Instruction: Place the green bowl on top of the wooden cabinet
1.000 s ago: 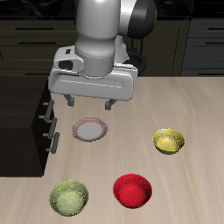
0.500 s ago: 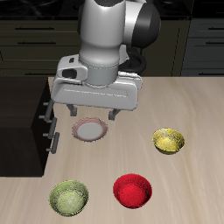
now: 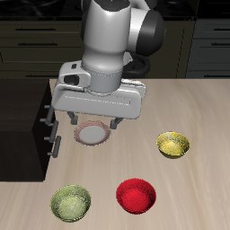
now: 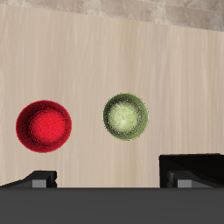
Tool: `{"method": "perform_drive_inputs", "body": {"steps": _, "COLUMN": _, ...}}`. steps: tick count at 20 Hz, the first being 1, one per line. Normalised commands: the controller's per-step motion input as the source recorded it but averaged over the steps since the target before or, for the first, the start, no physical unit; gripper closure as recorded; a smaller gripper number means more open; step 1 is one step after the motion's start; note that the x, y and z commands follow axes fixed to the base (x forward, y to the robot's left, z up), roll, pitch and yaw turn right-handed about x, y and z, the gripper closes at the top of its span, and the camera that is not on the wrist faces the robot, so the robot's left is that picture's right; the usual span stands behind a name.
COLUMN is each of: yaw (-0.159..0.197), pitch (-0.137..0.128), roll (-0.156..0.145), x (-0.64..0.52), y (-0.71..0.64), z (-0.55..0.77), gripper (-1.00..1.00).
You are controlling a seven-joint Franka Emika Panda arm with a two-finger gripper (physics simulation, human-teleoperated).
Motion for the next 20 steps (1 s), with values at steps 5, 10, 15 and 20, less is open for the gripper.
{"method": "perform_drive_inputs", "body": {"steps": 5, "yaw": 0.01, "pitch": 0.0, "roll": 0.001, "x": 0.16, "y": 0.04, "z": -0.08, "gripper": -1.0}}
{"method": "perform_drive_inputs", "body": {"steps": 10, "yaw": 0.001, "pitch": -0.005, "roll": -0.004, "x": 0.17, "y": 0.04, "z": -0.08, "gripper": -1.0}}
{"method": "perform_drive_inputs", "body": {"steps": 15, "yaw": 0.034, "pitch": -0.012, "roll": -0.018, "x": 0.13, "y": -0.02, "z": -0.11, "gripper": -1.0}}
{"method": "perform_drive_inputs", "body": {"steps": 20, "yaw": 0.017, "pitch": 0.008, "roll": -0.014, "x": 0.07, "y": -0.07, "z": -0.2, "gripper": -1.0}}
